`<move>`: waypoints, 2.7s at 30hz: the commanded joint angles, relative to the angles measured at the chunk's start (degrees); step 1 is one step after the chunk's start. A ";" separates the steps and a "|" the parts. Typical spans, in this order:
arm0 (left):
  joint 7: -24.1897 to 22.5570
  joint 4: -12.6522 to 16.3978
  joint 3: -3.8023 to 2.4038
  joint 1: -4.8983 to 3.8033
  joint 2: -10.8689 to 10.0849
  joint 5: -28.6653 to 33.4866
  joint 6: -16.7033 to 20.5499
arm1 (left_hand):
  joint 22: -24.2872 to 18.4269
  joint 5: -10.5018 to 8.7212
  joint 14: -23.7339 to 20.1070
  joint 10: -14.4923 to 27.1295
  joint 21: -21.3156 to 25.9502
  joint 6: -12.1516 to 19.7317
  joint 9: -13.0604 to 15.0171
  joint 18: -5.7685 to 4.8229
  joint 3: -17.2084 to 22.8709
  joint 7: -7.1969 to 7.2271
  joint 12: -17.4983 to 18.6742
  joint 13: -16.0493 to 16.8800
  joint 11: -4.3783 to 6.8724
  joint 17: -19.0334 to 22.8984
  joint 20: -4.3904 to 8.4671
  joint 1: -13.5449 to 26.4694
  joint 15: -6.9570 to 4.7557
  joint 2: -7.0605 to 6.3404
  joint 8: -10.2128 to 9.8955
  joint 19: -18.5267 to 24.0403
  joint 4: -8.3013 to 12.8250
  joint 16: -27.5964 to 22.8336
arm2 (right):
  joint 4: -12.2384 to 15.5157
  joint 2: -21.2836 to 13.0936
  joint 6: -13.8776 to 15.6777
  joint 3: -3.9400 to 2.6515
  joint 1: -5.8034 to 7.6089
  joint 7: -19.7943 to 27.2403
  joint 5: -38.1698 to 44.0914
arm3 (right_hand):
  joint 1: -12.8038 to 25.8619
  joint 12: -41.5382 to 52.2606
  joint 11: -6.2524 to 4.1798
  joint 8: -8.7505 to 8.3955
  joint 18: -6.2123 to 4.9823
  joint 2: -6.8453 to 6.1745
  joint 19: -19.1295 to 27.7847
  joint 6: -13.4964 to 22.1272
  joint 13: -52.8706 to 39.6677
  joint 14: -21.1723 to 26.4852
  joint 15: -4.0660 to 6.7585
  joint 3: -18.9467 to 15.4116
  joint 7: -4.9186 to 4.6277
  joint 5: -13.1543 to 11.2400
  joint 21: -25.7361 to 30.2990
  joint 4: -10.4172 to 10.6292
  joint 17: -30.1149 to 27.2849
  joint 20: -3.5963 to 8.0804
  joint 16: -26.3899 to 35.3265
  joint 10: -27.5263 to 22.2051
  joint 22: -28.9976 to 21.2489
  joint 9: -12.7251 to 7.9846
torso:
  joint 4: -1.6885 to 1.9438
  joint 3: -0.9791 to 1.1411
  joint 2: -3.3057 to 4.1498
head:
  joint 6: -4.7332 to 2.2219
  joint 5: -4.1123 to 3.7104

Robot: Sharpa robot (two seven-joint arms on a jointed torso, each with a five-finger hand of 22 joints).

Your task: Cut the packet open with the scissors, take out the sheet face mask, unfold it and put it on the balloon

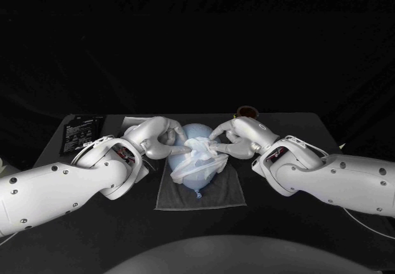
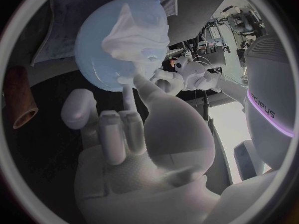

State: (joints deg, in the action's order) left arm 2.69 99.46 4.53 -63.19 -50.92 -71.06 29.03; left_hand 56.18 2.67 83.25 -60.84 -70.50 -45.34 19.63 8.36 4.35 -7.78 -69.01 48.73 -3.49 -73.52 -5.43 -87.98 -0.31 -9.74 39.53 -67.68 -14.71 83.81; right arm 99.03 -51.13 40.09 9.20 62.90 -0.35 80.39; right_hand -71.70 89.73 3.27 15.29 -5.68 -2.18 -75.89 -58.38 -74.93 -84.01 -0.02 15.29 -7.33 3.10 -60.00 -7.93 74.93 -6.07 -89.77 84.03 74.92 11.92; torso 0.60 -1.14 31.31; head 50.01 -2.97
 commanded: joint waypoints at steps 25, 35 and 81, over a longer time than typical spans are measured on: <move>-2.48 0.29 0.01 0.04 0.17 3.47 -1.43 | 2.75 0.14 1.50 -5.29 -2.36 -7.91 -4.58 -1.50 19.00 1.43 -1.36 3.90 1.56 -2.26 1.27 -5.53 -1.26 2.11 -3.84 -1.17 -0.24 1.13 | 0.38 0.24 4.04 -0.14 -0.01 0.62 0.71 | 0.22 0.27 0.08 -0.71 -0.40 -0.16 0.23 0.57 -15.07 -5.99 0.21 -0.15 -0.52 -0.28 0.39 0.74 15.07 0.14 -0.23 5.97 6.82 -0.36 | 0.01 0.00 -0.02 | -0.01 -0.11; -3.54 0.11 0.01 0.04 0.25 3.68 -0.63 | 6.56 0.02 3.31 -10.41 -5.06 -9.58 -3.92 -2.15 32.07 1.74 -3.70 9.25 2.15 -6.17 1.78 0.67 -1.72 -2.33 -2.75 -3.48 4.72 2.58 | 0.46 0.31 -0.58 -0.14 0.01 0.26 0.89 | 0.70 0.27 0.13 -0.76 -0.37 -0.58 0.21 0.39 -15.07 -5.99 0.12 -0.70 -0.52 -0.34 0.32 1.15 15.07 0.08 -0.23 5.97 6.83 -0.42 | -0.06 -0.02 -0.04 | -0.01 -0.20; -9.32 0.09 0.00 0.02 -0.06 12.68 -0.64 | 1.43 0.11 1.21 -3.31 -1.54 -3.03 -4.28 -1.16 29.63 -0.27 1.05 1.78 -0.05 -1.74 0.21 15.93 0.14 -5.06 -5.36 0.87 2.61 0.63 | 1.21 0.72 5.10 -0.41 0.58 0.99 -2.78 | -2.33 0.27 -2.73 5.70 0.71 4.03 -2.96 -4.43 -15.07 -5.99 2.65 10.09 2.63 -0.32 -5.61 1.05 15.07 2.40 -0.23 5.97 8.46 3.43 | 0.01 -0.01 -0.04 | -0.01 -0.43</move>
State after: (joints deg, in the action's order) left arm -3.91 99.44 4.55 -63.17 -51.05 -61.39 28.67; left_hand 57.71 2.67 84.00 -64.49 -72.24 -48.76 15.43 6.61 34.58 -8.02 -68.21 50.61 -3.70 -74.94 -5.23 -72.67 -0.65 -14.47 34.36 -67.03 -11.76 84.74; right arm 100.26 -50.42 43.38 8.84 63.34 0.50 80.62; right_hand -74.39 89.80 1.03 20.21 -5.19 1.88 -78.51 -62.70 -74.95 -84.02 2.08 25.09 -5.03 2.65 -65.55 -6.94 74.94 -3.70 -89.80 84.03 74.94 13.85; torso 0.59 -1.13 31.29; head 50.01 -3.35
